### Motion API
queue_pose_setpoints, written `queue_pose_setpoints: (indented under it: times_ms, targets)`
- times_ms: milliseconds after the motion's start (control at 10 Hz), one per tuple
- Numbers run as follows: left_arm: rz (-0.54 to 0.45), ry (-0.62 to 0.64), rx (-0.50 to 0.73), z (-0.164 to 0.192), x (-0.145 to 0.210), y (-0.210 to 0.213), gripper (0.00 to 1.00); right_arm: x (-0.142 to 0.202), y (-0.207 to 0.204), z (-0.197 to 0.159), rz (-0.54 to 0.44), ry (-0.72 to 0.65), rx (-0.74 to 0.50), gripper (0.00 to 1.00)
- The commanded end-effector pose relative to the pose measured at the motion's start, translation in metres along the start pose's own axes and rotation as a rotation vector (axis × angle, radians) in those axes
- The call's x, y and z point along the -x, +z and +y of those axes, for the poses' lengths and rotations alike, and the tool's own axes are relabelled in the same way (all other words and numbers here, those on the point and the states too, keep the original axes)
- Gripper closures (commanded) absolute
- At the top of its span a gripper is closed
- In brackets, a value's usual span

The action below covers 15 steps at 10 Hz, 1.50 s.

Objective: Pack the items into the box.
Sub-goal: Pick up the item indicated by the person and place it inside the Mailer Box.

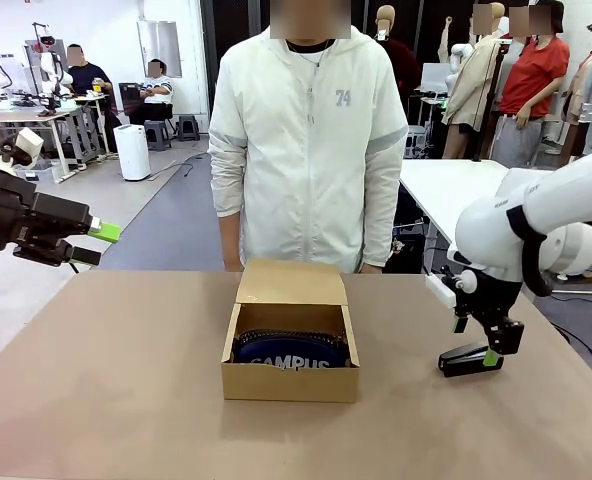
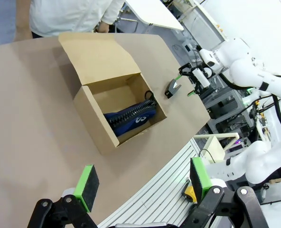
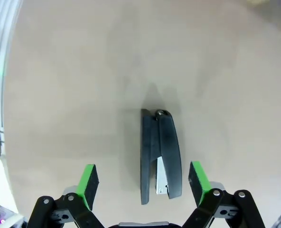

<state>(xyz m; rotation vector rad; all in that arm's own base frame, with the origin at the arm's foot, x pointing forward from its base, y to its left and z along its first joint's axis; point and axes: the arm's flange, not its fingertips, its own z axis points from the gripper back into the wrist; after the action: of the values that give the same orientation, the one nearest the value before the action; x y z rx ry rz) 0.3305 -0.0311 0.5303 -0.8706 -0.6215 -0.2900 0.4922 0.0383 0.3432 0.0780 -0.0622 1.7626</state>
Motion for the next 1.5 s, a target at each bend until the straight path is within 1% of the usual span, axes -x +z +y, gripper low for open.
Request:
queue_pose_setpoints:
  times_ms: [0,400,700,800,900,1000,1400]
  targets:
    - [-0.002,-0.012,0.009,0.001,0.001,-0.001,0.0,-0.004,-0.02,-0.004,0.067,-0.068,0.031,0.0]
    - [-0.002,-0.012,0.009,0.001,0.001,-0.001,0.0,0.0,-0.05,-0.011,0.096,-0.086,0.071,0.0]
    - [-0.002,-0.012,0.009,0.001,0.001,-0.001,0.0,0.004,-0.056,-0.01,0.112,-0.118,0.061,0.0]
    - [-0.002,-0.012,0.009,0.001,0.001,-0.001,0.0,0.007,-0.056,-0.011,0.113,-0.158,0.053,0.42]
    - [-0.002,-0.012,0.009,0.001,0.001,-0.001,0.0,0.007,-0.057,-0.011,0.118,-0.171,0.054,0.97]
    - [-0.002,-0.012,0.009,0.001,0.001,-0.001,0.0,0.006,-0.057,-0.012,0.133,-0.18,0.054,1.0]
    - [-0.002,-0.012,0.009,0.001,0.001,-0.001,0.0,0.005,-0.052,-0.01,0.157,-0.186,0.043,1.0]
